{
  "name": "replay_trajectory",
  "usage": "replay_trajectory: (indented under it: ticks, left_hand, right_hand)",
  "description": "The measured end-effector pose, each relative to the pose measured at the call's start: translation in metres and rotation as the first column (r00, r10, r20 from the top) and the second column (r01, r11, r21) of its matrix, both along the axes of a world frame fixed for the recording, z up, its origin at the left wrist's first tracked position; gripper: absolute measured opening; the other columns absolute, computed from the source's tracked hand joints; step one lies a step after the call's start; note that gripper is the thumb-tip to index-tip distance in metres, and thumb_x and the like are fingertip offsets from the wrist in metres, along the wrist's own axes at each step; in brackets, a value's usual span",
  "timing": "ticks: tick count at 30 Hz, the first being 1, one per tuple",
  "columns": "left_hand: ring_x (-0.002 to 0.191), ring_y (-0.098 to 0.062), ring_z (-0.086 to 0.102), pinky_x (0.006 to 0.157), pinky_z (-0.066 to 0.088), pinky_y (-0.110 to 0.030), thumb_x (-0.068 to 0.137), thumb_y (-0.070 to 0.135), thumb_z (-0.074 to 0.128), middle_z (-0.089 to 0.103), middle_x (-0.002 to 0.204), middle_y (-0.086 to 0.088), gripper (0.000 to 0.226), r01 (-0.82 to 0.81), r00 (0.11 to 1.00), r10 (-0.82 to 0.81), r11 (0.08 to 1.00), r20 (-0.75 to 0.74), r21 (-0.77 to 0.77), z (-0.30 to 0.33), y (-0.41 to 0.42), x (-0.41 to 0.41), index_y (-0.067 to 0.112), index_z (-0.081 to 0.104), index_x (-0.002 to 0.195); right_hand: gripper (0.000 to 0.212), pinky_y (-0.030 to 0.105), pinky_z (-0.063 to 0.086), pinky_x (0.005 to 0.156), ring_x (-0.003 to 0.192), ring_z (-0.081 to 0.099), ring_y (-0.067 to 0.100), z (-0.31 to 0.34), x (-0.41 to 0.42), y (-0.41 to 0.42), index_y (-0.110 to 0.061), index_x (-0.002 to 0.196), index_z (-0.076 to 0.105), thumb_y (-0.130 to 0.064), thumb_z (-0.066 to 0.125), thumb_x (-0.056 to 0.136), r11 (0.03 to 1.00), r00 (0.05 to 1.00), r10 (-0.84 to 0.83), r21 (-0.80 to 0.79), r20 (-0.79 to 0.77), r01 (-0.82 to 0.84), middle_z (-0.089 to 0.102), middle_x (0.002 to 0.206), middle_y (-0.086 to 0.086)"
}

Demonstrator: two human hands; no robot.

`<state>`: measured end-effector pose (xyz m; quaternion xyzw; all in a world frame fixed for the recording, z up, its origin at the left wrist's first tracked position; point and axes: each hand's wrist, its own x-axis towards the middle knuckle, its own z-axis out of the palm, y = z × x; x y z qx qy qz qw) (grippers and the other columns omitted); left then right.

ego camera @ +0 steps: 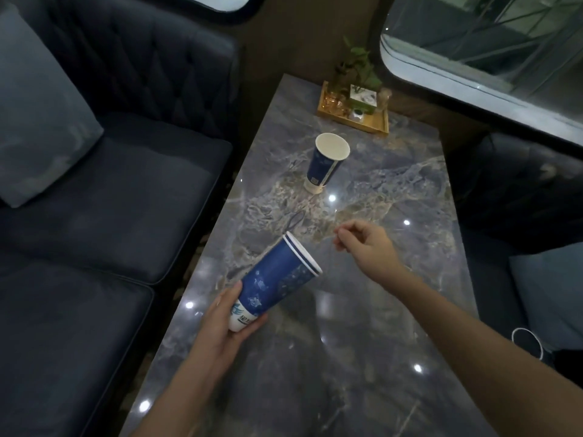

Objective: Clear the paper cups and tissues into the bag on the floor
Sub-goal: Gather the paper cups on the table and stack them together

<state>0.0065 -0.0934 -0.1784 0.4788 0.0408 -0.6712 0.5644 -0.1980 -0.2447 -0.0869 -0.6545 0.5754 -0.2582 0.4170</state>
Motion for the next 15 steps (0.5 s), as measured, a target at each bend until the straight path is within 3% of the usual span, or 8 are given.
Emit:
replay_trajectory:
  ticks: [5,8,11,13,15]
  left_hand:
    - [0.098,-0.023,0.07,0.08,0.057,-0.044,0.075,0.039,0.068,0.07,0.119,-0.011,0.059,-0.01,1.0,0.011,0.999,0.022,-0.041,-0.011,-0.033,0.009,0.011,0.057,0.125]
    - [0.091,-0.02,0.072,0.074,0.058,-0.041,0.075,0.037,0.067,0.073,0.11,-0.008,0.048,-0.027,0.999,0.028,0.999,0.021,-0.044,-0.02,-0.049,0.014,0.014,0.06,0.116]
    - [0.088,-0.019,0.073,0.069,0.06,-0.039,0.077,0.034,0.064,0.076,0.103,-0.007,0.037,-0.03,0.999,0.032,0.998,0.028,-0.062,-0.024,-0.057,0.017,0.015,0.066,0.108]
    - [0.085,-0.018,0.073,0.067,0.06,-0.039,0.077,0.032,0.064,0.076,0.1,-0.006,0.032,-0.043,0.998,0.045,0.997,0.032,-0.058,-0.027,-0.058,0.018,0.016,0.067,0.104]
    - [0.086,-0.019,0.073,0.071,0.059,-0.04,0.077,0.032,0.063,0.077,0.099,-0.005,0.032,-0.053,0.998,0.055,0.998,0.045,-0.042,-0.03,-0.059,0.02,0.016,0.067,0.105]
  right_hand:
    - [0.009,0.034,0.054,0.078,0.082,0.066,0.023,-0.002,0.012,-0.064,-0.016,0.096,0.064,-0.013,0.059,0.09,0.997,0.992,-0.004,-0.071,-0.125,-0.005,0.07,0.088,0.007]
    - [0.017,0.031,0.05,0.077,0.086,0.061,0.017,0.001,0.022,-0.099,-0.016,0.105,0.062,-0.019,0.058,0.089,0.975,0.966,0.006,-0.213,-0.259,-0.063,0.065,0.093,0.001]
    - [0.032,0.03,0.045,0.085,0.102,0.058,0.021,0.001,0.036,-0.131,-0.012,0.12,0.056,-0.017,0.055,0.089,0.942,0.928,0.017,-0.305,-0.371,-0.139,0.061,0.109,0.004]
    - [0.041,0.036,0.043,0.095,0.117,0.053,0.028,-0.001,0.046,-0.148,-0.011,0.129,0.049,-0.015,0.054,0.088,0.934,0.892,0.029,-0.306,-0.45,-0.185,0.058,0.128,0.01]
    - [0.043,0.045,0.044,0.098,0.118,0.053,0.034,-0.007,0.053,-0.16,-0.011,0.13,0.049,-0.016,0.053,0.088,0.937,0.861,0.059,-0.271,-0.504,-0.222,0.058,0.13,0.014]
